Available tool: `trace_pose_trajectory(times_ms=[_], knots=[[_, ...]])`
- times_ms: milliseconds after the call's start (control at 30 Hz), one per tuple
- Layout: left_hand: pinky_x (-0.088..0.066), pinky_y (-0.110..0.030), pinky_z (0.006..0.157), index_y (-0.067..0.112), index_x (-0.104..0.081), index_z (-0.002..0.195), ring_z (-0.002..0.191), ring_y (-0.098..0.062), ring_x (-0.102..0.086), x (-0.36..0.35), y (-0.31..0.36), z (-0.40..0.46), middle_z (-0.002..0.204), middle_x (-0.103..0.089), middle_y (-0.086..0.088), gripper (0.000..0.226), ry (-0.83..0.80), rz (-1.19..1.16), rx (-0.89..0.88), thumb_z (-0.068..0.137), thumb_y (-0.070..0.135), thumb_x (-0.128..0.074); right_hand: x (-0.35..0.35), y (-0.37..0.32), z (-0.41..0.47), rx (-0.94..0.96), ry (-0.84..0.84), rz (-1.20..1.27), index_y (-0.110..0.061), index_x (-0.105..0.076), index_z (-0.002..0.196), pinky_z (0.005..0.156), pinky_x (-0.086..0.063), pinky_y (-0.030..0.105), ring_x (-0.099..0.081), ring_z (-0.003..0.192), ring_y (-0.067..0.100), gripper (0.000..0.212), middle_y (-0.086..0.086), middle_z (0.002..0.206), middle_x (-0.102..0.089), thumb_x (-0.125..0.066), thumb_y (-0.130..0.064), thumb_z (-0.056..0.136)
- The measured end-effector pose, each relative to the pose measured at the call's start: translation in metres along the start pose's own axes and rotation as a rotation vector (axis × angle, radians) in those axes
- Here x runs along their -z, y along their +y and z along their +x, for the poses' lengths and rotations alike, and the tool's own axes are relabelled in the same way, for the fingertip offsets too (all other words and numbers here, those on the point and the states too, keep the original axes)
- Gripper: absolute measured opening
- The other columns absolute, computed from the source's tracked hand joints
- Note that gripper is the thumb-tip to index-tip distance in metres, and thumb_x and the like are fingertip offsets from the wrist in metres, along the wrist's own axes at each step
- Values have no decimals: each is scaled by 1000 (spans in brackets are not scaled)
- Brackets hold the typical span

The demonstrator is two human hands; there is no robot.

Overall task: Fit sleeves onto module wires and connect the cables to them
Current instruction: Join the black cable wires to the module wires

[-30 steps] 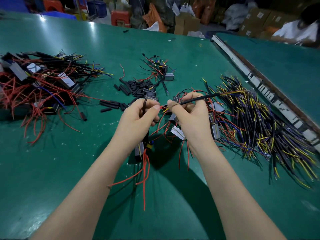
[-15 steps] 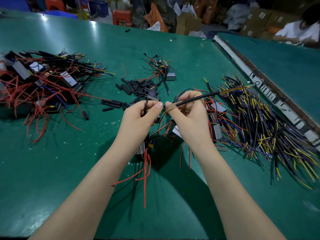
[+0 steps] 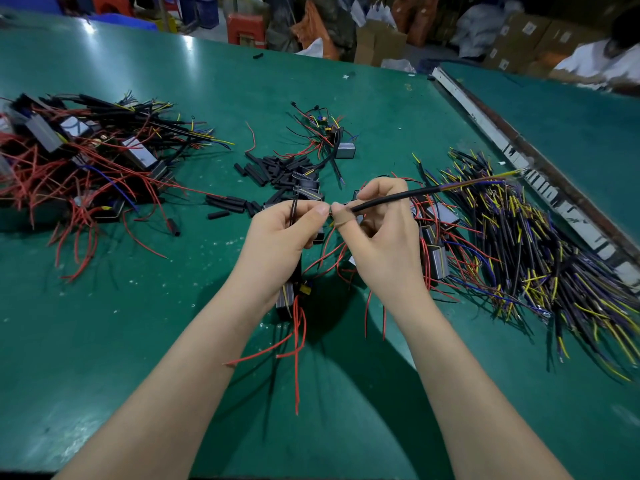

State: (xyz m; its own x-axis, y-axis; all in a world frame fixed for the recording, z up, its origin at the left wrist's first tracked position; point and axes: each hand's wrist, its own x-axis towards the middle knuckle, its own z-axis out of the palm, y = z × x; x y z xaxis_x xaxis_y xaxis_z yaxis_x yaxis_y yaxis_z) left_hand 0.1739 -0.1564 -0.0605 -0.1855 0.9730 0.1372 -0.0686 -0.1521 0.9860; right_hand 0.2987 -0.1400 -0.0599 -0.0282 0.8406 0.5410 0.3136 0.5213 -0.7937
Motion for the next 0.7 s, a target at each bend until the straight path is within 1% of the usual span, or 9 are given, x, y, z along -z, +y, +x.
trace_pose_trajectory(times_ms=[200,233,300,367,433,500,567,600,700], knots=[[-35,-13,53,17,-65,79,54,-4,-37,0,1,-1,55,-46,11,16,0,48,-38,93,15,-58,-1,2,0,24,0,27,-34,-39,90,66,-45,30,-59,69,13,29,-3,78,-60,-65,-21,85],[-34,-13,52,16,-64,79,53,-4,-36,0,1,-1,54,-45,11,17,-1,52,-36,93,14,-57,-1,3,0,28,0,31,-36,-40,90,65,-44,27,-59,68,12,30,-5,78,-60,-65,-22,85],[-33,-12,51,15,-64,78,51,-2,-36,0,1,-1,50,-46,14,18,-3,53,-22,94,13,-56,0,3,0,43,-2,19,-45,-40,90,62,-43,24,-56,64,10,34,-9,75,-60,-65,-22,85],[-33,-9,50,15,-65,80,48,1,-37,0,0,0,46,-47,16,17,-13,39,7,94,12,-55,1,4,0,111,-4,-74,-51,-39,88,58,-43,27,-52,60,8,38,-12,77,-59,-64,-23,87],[-33,-8,48,16,-65,80,47,3,-37,0,-1,0,46,-48,16,18,-24,24,37,95,13,-55,2,4,1,174,-4,-151,-49,-37,88,57,-44,30,-50,60,7,38,-16,78,-57,-64,-23,88],[-34,-9,49,16,-64,80,47,2,-37,0,-1,1,47,-48,16,18,-35,-8,57,95,13,-54,3,4,2,179,5,-135,-47,-37,88,58,-43,25,-51,61,6,35,-17,79,-58,-64,-24,88],[-33,-10,48,15,-63,81,47,0,-36,0,-1,1,48,-46,15,18,-54,-56,75,96,13,-53,3,2,2,138,6,-37,-45,-41,90,61,-42,19,-55,62,5,33,-16,78,-61,-65,-23,87],[-32,-11,47,14,-63,82,46,0,-35,0,-1,2,49,-44,14,18,-63,-80,85,96,13,-52,3,2,1,110,1,24,-42,-42,91,63,-44,18,-59,66,8,32,-15,78,-62,-66,-22,86],[-30,-14,47,16,-64,82,46,-2,-33,2,-2,3,50,-43,12,17,-66,-117,119,96,16,-53,2,1,0,30,-20,129,-31,-43,94,72,-48,22,-64,75,12,31,-10,80,-63,-69,-16,86]])
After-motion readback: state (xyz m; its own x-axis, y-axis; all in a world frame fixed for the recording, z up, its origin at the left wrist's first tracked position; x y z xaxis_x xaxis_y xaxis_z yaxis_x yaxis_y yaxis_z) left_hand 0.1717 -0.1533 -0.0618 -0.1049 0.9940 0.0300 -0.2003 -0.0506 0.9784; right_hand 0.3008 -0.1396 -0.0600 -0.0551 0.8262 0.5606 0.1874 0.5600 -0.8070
